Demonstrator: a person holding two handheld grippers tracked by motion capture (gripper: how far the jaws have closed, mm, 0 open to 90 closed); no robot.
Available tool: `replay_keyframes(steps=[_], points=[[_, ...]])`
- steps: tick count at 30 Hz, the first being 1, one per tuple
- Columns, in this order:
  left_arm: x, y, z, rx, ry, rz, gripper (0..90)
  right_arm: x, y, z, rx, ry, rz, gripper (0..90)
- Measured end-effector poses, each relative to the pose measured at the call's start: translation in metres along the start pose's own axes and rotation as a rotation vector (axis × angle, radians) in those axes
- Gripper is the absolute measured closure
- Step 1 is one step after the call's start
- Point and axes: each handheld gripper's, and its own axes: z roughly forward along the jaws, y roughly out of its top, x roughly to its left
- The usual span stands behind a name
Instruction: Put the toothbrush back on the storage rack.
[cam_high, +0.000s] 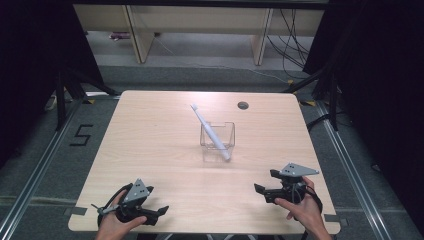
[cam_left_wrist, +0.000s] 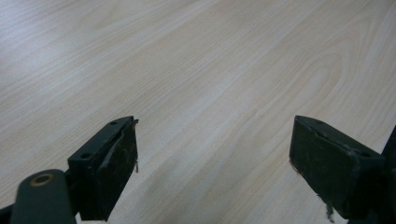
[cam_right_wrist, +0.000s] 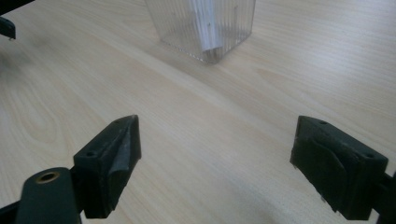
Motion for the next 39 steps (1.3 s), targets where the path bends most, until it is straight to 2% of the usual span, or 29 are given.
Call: replay_keyframes(steps=[1, 2, 3, 4, 6, 7, 8, 11, 12, 13, 14, 15, 16, 17, 18, 19, 22, 23, 24, 25, 26, 28, 29, 30, 31, 32, 33, 34, 39], points=[[-0.001, 0.000, 0.000, -0.006, 0.002, -0.006, 14.7, 0.000, -0.001, -0.001, -0.014, 0.001, -0.024, 15.4], [-0.001, 0.000, 0.000, -0.005, 0.005, -0.004, 14.7, 0.002, -0.002, 0.000, -0.013, 0.014, -0.002, 15.4], [-0.001, 0.000, 0.000, -0.005, 0.005, -0.004, 14.7, 0.002, -0.002, 0.000, -0.013, 0.014, -0.002, 15.4], [0.000, 0.000, 0.000, -0.004, 0.006, -0.003, 14.7, 0.000, -0.002, -0.002, -0.012, 0.008, -0.029, 15.4], [0.000, 0.000, 0.000, -0.003, 0.007, -0.002, 14.7, 0.001, -0.004, -0.005, -0.001, -0.001, -0.033, 15.4], [0.000, 0.000, 0.000, -0.003, 0.007, -0.001, 14.7, 0.002, -0.006, -0.006, 0.015, -0.002, -0.016, 15.5], [0.000, 0.000, 0.000, -0.004, 0.007, -0.001, 14.7, 0.001, -0.006, -0.006, 0.021, -0.015, -0.040, 15.6], [0.000, 0.000, 0.000, -0.003, 0.005, -0.001, 14.7, 0.003, -0.008, -0.007, 0.040, -0.021, -0.038, 15.7], [0.000, 0.000, 0.000, -0.003, 0.006, -0.001, 14.7, 0.002, -0.008, -0.008, 0.053, -0.029, -0.055, 15.8], [0.000, 0.000, 0.000, -0.003, 0.006, 0.000, 14.7, 0.004, -0.010, -0.008, 0.054, -0.025, -0.041, 15.8], [-0.001, 0.000, 0.000, -0.004, 0.005, -0.002, 14.7, 0.004, -0.011, -0.009, 0.065, -0.027, -0.063, 15.9], [-0.001, 0.000, 0.000, -0.006, 0.002, -0.003, 14.7, 0.006, -0.012, -0.009, 0.069, -0.014, -0.041, 16.0], [-0.001, 0.000, 0.000, -0.006, 0.002, -0.003, 14.7, 0.006, -0.012, -0.009, 0.069, -0.014, -0.041, 16.0], [-0.001, 0.000, 0.000, -0.007, 0.001, -0.005, 14.7, 0.004, -0.013, -0.009, 0.060, -0.030, -0.075, 15.9], [-0.001, 0.000, 0.000, -0.007, 0.001, -0.005, 14.7, 0.005, -0.014, -0.010, 0.076, -0.013, -0.048, 16.0], [-0.001, 0.000, 0.000, -0.007, 0.001, -0.005, 14.7, 0.004, -0.015, -0.011, 0.066, -0.019, -0.067, 16.0], [-0.001, 0.000, 0.001, -0.007, -0.001, -0.004, 14.7, 0.005, -0.017, -0.011, 0.079, -0.009, -0.062, 16.1], [-0.001, 0.000, 0.001, -0.007, 0.000, -0.005, 14.7, 0.007, -0.018, -0.013, 0.095, -0.010, -0.038, 16.1], [-0.001, 0.000, 0.001, -0.007, 0.000, -0.004, 14.7, 0.004, -0.018, -0.013, 0.081, -0.022, -0.079, 16.1], [-0.001, 0.000, 0.001, -0.006, 0.000, -0.004, 14.7, 0.004, -0.019, -0.014, 0.080, -0.024, -0.079, 16.1], [-0.001, 0.000, 0.001, -0.006, 0.000, -0.004, 14.7, 0.007, -0.020, -0.015, 0.091, -0.028, -0.049, 16.2], [-0.001, 0.000, 0.001, -0.007, -0.001, -0.004, 14.7, 0.005, -0.021, -0.016, 0.087, -0.025, -0.089, 16.4], [-0.001, 0.000, 0.001, -0.005, 0.000, -0.004, 14.7, 0.007, -0.022, -0.017, 0.103, -0.030, -0.059, 16.4], [-0.001, 0.000, 0.001, -0.004, 0.001, -0.003, 14.7, 0.006, -0.023, -0.016, 0.090, -0.024, -0.086, 16.4], [-0.001, 0.000, 0.001, -0.002, 0.003, -0.002, 14.7, 0.006, -0.023, -0.017, 0.112, -0.011, -0.081, 16.4], [-0.001, 0.000, 0.001, -0.001, 0.003, 0.002, 14.7, 0.006, -0.024, -0.018, 0.103, -0.039, -0.104, 16.4], [-0.001, 0.000, 0.001, -0.004, 0.001, -0.003, 14.7, 0.009, -0.026, -0.019, 0.109, -0.042, -0.067, 16.5], [-0.001, 0.000, 0.001, -0.007, -0.001, -0.005, 14.7, 0.007, -0.026, -0.019, 0.107, -0.043, -0.098, 16.5], [-0.001, 0.000, 0.001, -0.007, 0.000, -0.005, 14.7, 0.007, -0.031, -0.022, 0.133, -0.053, -0.096, 16.6]])
